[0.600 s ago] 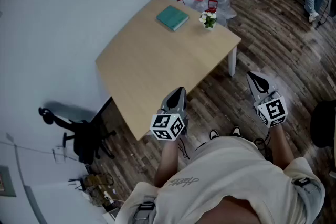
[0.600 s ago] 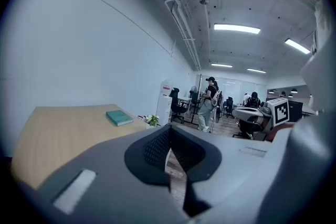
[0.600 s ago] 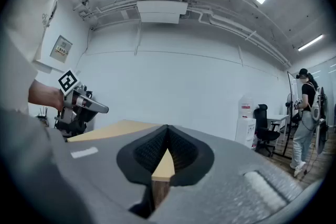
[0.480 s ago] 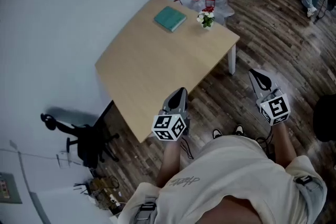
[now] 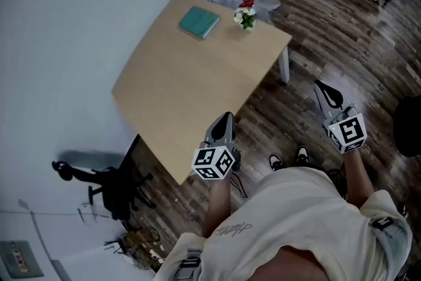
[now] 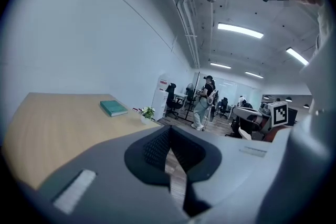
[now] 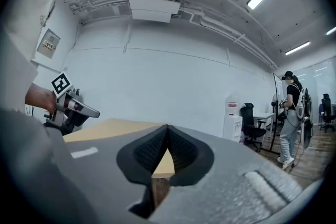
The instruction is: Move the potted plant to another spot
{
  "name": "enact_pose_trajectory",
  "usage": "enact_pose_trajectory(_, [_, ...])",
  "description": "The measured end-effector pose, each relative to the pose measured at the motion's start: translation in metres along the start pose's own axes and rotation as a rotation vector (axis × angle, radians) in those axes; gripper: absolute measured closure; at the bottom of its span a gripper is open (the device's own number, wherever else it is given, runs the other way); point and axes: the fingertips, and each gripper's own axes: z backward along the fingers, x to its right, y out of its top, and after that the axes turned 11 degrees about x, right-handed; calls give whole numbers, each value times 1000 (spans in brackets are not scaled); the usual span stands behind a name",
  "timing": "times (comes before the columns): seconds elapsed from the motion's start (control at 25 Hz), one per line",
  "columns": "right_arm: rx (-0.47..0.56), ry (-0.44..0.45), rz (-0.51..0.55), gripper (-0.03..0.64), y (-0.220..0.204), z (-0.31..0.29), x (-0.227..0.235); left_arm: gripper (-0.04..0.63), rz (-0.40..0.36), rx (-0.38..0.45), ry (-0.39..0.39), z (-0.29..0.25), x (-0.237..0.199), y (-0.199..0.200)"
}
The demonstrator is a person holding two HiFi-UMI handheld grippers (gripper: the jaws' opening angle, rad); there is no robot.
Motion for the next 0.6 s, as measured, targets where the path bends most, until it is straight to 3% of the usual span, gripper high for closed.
enact_pose_trajectory(0.36, [68,19,11,601,18,2,-9,577,-10,48,-16,-3,1,14])
enact_pose_trajectory(0.44, [65,23,1,385,20,1,-11,577,-4,50,-7,0,-3,14])
enact_pose_trajectory(0.48, [62,19,-2,320,20,0,-10,577,1,50,-4,2,-5,13])
enact_pose_trajectory(0.6, [48,-6,1,229,18,-3,-8,577,13,41,3,4,-10,8])
